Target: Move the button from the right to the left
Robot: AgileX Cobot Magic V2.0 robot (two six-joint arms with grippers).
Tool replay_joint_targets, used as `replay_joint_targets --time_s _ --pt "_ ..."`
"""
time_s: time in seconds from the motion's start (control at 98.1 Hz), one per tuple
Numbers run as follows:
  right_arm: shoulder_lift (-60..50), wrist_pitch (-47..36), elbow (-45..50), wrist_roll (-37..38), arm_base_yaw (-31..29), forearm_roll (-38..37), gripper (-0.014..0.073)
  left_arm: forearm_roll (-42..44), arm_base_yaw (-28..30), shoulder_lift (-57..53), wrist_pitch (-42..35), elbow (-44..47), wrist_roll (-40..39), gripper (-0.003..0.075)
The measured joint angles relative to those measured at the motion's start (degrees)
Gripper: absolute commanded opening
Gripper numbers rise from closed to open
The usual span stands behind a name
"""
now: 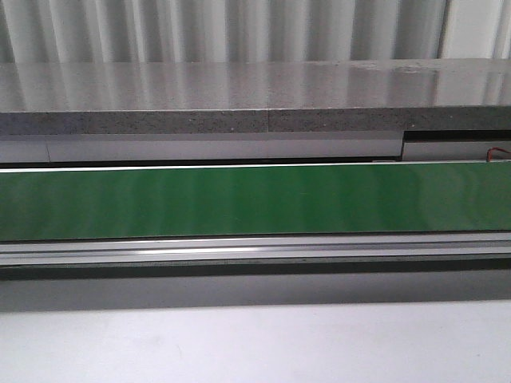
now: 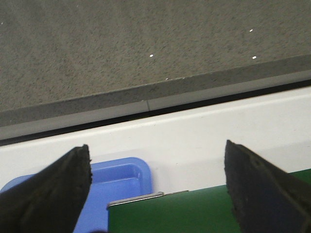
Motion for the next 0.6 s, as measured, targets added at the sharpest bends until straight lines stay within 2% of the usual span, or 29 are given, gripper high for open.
replay_joint_targets --time_s 0.428,0.52,0.601 --pt "0.0 0.0 0.0 0.0 0.0 0.0 -0.0067 -5.04 -7.36 -26.34 0.37 16.57 0.0 0.0542" --pt "0.0 0.0 0.0 0.0 0.0 0.0 -0.0067 -6.19 -8.0 -32.32 0.46 20.62 0.0 0.0499" --pt "0.0 0.0 0.0 0.0 0.0 0.0 -0.0067 -7.23 -8.0 -37.71 0.46 23.7 0.0 0.0415"
